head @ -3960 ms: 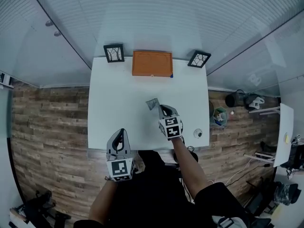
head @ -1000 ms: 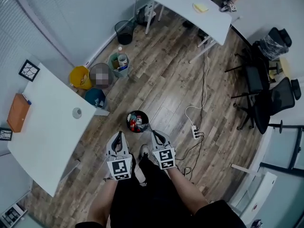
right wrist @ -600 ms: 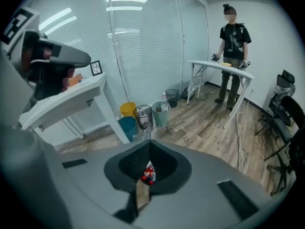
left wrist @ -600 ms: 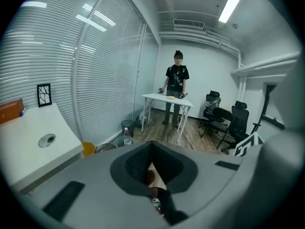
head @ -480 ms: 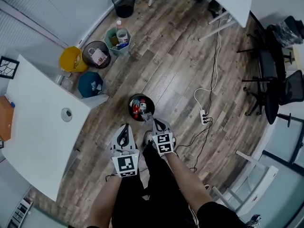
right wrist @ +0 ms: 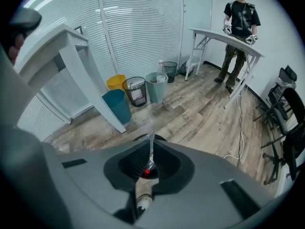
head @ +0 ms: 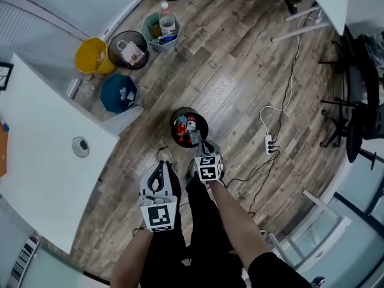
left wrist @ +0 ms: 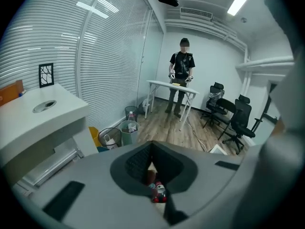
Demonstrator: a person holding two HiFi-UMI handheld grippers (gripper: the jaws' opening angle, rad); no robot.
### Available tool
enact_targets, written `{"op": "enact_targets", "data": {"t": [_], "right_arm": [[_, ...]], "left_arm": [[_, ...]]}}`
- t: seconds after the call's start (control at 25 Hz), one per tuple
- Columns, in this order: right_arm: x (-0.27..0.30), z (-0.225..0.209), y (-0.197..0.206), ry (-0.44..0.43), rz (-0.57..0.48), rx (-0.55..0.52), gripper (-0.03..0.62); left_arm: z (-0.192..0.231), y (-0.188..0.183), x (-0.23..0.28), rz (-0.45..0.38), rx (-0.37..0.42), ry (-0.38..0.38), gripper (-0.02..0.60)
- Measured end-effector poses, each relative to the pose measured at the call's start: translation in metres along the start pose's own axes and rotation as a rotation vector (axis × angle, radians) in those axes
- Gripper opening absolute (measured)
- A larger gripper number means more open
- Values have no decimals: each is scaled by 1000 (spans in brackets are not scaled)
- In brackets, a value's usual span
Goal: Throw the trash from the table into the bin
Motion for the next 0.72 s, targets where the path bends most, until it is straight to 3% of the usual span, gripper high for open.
{"op": "enact_targets", "data": {"t": [0.4, 0.6, 0.72], "right_arm": [[8, 3, -5, 14, 9, -8, 8], [-28, 3, -32, 23, -43, -36, 6], [-74, 9, -52, 10, -95, -30, 6]], "left_arm": [[15, 3, -1, 17, 5, -7, -3], [6, -7, -15, 3, -10, -12, -3], [-10, -34, -41, -19, -1, -6, -2]]}}
Point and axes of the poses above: the fingertips, and each gripper's own axes: x forward along the fingers, z to its left, y out of its underside, the point moved 2 cm from there along -x, backward along the fingers, and after that the axes turned 13 degrees about -x, right-handed, at the moved point
